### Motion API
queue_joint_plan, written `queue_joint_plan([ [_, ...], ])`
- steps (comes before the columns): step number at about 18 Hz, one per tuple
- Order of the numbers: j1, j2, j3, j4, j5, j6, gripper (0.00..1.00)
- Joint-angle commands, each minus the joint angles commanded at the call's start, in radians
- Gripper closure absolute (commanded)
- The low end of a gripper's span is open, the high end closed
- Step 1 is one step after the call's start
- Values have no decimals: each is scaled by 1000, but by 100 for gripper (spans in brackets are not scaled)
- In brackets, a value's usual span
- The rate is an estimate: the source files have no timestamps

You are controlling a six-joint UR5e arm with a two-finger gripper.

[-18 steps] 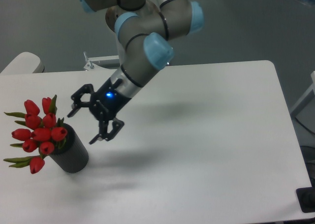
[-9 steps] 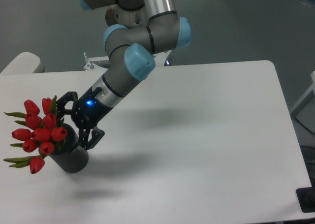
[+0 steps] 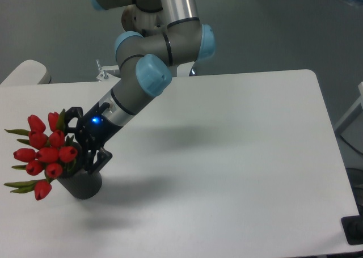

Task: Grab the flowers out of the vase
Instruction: 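Lower the gripper around the tulip stems above the vase rim, then close the gripper on the tulip stems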

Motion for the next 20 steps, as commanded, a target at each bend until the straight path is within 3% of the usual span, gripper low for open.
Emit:
queue_joint_plan([
  [2, 2, 2, 2, -2, 0, 9, 45],
  [6, 5, 2, 2, 0, 0, 23, 56],
  [14, 20, 8, 5, 0, -41, 29, 61],
  [20, 38, 15, 44, -3, -86, 8, 61],
])
